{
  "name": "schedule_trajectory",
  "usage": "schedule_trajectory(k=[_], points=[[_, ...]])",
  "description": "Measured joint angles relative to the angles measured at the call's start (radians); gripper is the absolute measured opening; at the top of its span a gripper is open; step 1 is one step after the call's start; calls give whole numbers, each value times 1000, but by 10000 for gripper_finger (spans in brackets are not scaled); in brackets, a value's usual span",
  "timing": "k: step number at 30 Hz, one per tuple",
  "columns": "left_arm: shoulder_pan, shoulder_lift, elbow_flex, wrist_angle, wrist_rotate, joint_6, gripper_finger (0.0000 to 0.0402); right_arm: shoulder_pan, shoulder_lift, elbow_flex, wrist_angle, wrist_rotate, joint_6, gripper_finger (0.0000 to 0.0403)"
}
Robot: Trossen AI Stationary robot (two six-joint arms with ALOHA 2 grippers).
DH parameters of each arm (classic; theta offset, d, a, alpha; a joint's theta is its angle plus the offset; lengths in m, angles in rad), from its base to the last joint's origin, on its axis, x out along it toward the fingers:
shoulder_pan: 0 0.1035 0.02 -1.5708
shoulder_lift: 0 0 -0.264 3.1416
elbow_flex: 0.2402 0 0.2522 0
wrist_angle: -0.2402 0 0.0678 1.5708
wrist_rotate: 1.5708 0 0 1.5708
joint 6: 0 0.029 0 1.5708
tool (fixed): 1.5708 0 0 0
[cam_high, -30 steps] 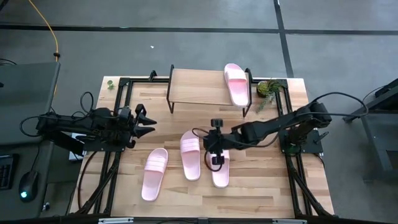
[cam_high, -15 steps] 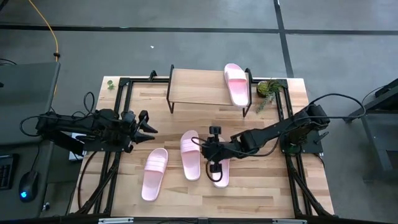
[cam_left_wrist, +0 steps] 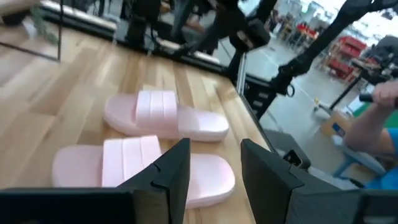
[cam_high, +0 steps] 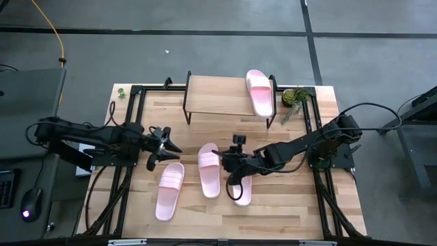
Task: Pick and place slides into the shelf
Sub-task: Put the pink slide on the shelf
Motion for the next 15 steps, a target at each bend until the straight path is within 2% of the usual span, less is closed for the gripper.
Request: schedule_trajectory(k=[9,15], points=[[2,157,24,-18,-59,-26,128,0,0,0,-18,10,-11,124],[2,209,24,-18,-139,-25,128,0,0,0,-18,10,-11,124]])
